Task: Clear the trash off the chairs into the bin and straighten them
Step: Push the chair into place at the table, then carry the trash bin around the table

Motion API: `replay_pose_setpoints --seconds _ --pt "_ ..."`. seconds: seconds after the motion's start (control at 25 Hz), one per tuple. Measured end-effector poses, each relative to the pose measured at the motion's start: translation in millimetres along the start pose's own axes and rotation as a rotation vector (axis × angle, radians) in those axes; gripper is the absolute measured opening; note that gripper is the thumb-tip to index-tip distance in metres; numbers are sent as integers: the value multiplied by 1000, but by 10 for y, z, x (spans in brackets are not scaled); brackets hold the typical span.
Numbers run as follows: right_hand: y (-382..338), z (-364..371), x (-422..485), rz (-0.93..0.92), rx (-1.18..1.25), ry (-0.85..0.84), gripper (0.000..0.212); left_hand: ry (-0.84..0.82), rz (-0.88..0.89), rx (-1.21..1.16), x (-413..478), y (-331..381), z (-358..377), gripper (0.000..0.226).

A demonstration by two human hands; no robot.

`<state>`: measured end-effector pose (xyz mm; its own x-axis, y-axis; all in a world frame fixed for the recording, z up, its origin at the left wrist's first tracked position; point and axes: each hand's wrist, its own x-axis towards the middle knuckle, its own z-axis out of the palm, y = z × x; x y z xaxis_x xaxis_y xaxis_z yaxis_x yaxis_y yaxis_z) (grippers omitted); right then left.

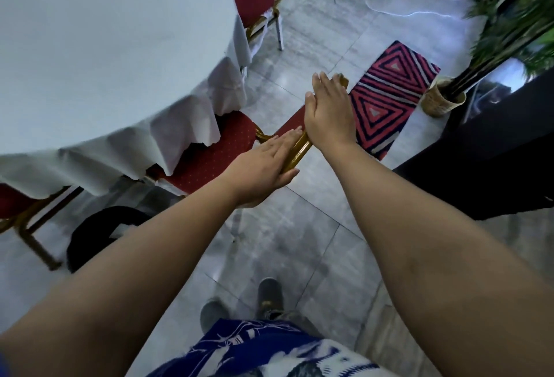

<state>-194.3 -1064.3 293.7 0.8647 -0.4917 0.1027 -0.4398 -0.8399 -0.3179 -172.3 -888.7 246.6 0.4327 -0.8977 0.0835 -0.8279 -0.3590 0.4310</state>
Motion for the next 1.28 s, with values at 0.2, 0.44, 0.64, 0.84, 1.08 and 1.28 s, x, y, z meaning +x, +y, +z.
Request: replay_pose_setpoints --seconds 0.2,0.44,0.64,0.84,1.08,1.28 --pt "13 -2 240 -17 -45 -1 52 69 -30 56 207 -38 17 73" --pt "57 23 270 -39 -44 39 50 35 -76 -10 233 -26 69 71" --pt "30 3 215 -149 -106 8 51 45 -133 -3 138 75 51 69" --pt "-197 52 42 -327 -332 -93 57 105 -340 -25 -435 -40 28 65" --pt "-1187 617 -618 -509 -149 -350 57 123 -763 -100 -1710 -497 126 69" --pt "-2068 1390 -1330 -513 -72 -523 56 134 -1101 -140 -3053 -1059 121 65"
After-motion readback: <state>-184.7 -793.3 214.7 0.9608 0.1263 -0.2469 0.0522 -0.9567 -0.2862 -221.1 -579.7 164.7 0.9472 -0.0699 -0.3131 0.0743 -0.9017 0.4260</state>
